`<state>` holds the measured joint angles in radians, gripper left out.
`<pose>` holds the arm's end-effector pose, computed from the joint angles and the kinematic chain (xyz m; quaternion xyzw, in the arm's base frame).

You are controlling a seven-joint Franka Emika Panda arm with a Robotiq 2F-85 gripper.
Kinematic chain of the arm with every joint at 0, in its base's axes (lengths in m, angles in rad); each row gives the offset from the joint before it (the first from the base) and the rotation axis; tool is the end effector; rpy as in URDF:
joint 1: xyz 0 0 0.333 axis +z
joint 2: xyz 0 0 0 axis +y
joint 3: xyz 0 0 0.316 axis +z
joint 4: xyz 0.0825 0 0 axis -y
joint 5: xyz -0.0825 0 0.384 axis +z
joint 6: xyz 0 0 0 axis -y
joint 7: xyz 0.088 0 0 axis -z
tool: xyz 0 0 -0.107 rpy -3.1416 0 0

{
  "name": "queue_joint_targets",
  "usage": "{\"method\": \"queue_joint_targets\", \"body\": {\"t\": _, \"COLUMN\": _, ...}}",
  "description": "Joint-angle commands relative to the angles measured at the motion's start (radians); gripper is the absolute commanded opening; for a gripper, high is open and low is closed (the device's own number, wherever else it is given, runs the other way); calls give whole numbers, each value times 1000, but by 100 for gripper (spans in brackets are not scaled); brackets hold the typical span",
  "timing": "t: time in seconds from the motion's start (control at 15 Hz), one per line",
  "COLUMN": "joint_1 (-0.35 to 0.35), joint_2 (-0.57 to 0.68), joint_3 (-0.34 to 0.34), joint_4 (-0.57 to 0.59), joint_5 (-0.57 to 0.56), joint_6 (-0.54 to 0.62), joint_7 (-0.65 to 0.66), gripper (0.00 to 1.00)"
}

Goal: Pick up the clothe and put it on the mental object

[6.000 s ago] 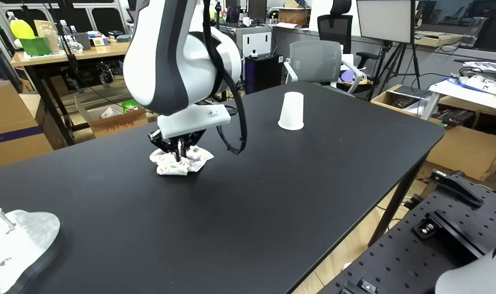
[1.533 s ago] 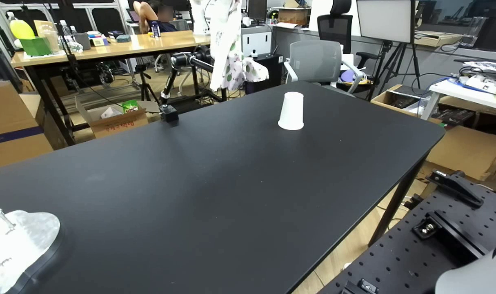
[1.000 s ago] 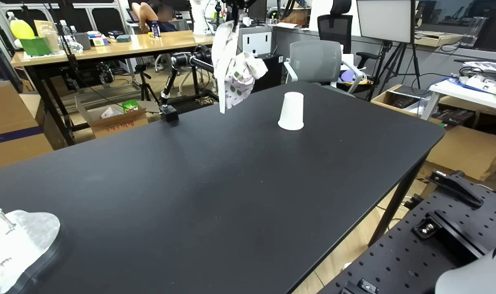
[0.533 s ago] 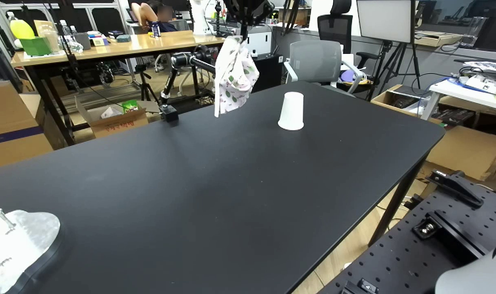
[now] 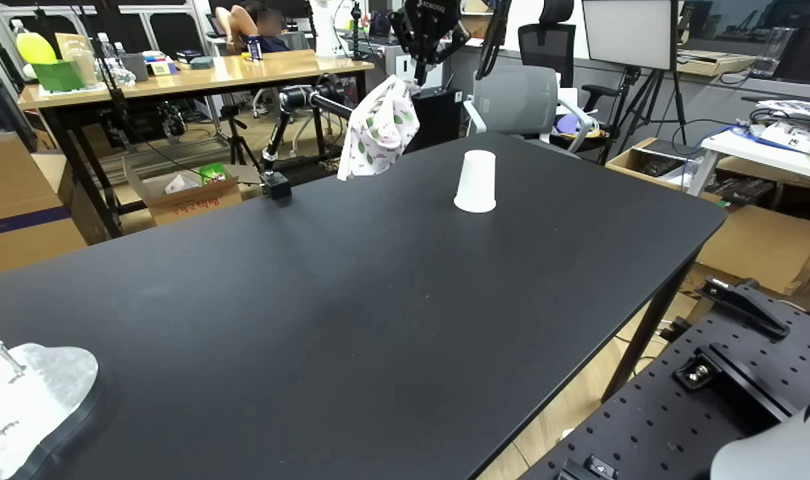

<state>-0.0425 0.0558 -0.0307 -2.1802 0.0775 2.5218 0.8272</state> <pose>0.5661 -0.0421 0.3939 -0.8784 0.4555 -0.1228 0.0765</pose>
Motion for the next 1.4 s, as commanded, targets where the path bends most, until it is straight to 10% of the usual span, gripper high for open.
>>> {"method": "queue_joint_targets", "body": {"t": 0.0, "joint_1": 3, "joint_2": -5, "joint_3": -7, "joint_4": -28, "joint_5": 59, "joint_6": 4, "joint_7": -19, "gripper": 27}}
{"method": "queue_joint_targets", "body": {"t": 0.87, "joint_1": 5, "joint_2": -16, "joint_3": -8, "joint_4": -45, "joint_5": 140, "joint_6": -6, "joint_7": -63, "gripper": 99}}
{"method": "queue_joint_targets", "body": {"t": 1.33, "joint_1": 7, "joint_2": -20, "joint_3": -6, "joint_4": -53, "joint_5": 154, "joint_6": 9, "joint_7": -62, "gripper": 48}}
